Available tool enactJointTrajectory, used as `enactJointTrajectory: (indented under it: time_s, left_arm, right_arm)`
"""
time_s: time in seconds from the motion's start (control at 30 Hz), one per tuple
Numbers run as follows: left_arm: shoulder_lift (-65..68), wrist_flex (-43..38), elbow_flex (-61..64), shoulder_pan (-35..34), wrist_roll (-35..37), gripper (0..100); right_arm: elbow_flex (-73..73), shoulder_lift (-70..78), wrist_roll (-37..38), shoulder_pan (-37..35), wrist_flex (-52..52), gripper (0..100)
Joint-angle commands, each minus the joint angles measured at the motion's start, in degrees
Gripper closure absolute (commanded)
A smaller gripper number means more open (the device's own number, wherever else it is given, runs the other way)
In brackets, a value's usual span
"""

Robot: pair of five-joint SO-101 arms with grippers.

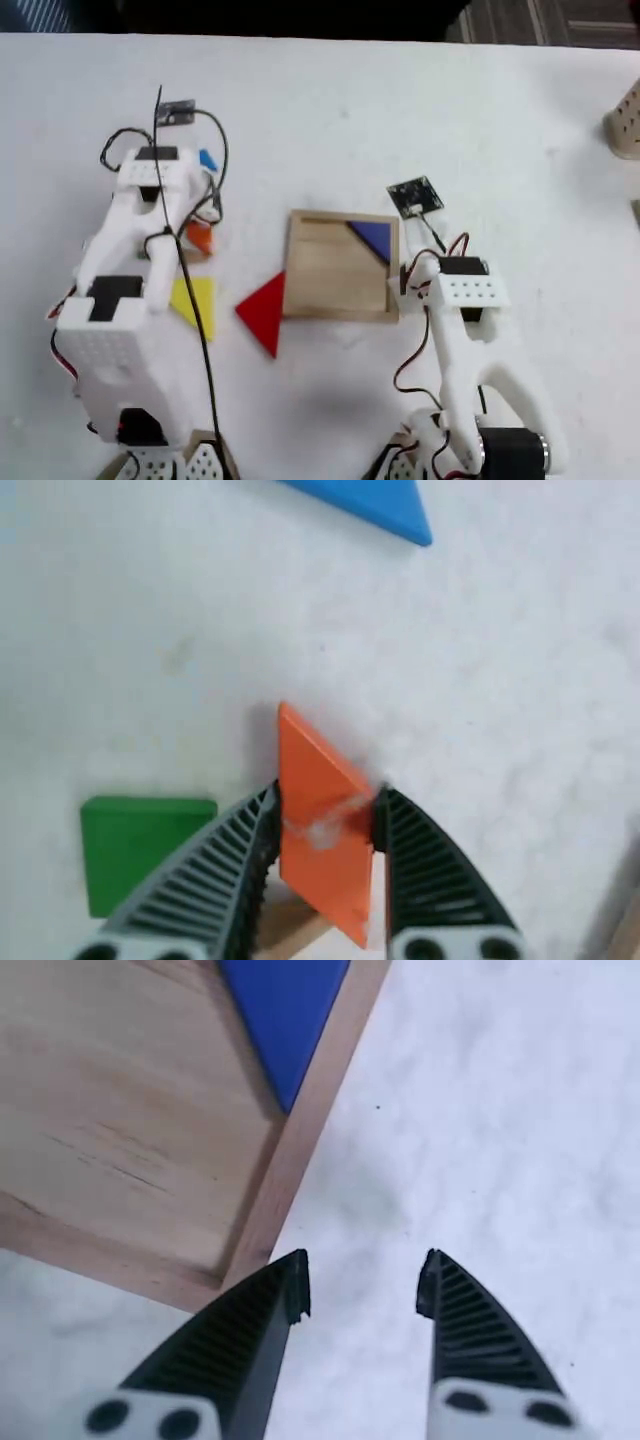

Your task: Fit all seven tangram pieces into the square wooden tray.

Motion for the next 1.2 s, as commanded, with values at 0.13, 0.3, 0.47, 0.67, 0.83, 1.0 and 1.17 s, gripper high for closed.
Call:
enactJointTrajectory:
  time_s: [0.13, 0.3, 0.47, 0.67, 0.83, 1.0, 1.17]
  left_arm:
    - [-15.0, 5.6, -3.3, 9.2, 0.0, 98]
    - [-17.5, 9.6, -3.3, 17.0, 0.0, 98]
    - [-17.6, 6.6, 3.1, 26.9, 0.0, 98]
    - [-17.7, -5.4, 11.7, 33.3, 0.0, 98]
    - [-17.5, -11.2, 14.7, 33.2, 0.0, 95]
    - [-17.6, -9.9, 14.9, 33.4, 4.7, 78]
    - [-18.0, -6.8, 14.4, 32.8, 5.6, 73]
  right_arm:
    - [0.2, -1.6, 0.6, 3.9, 0.0, 82.5]
    - [0.7, -1.6, 0.6, 6.2, -1.2, 82.5]
    - [0.7, -1.7, 0.6, 8.0, -1.2, 82.5]
    - [0.7, -1.7, 0.6, 8.0, -1.2, 82.5]
    - [0.7, -1.7, 0.6, 8.0, -1.2, 82.5]
    - [0.7, -1.7, 0.6, 8.0, -1.2, 82.5]
    - [0.7, -1.7, 0.6, 8.0, -1.2, 82.5]
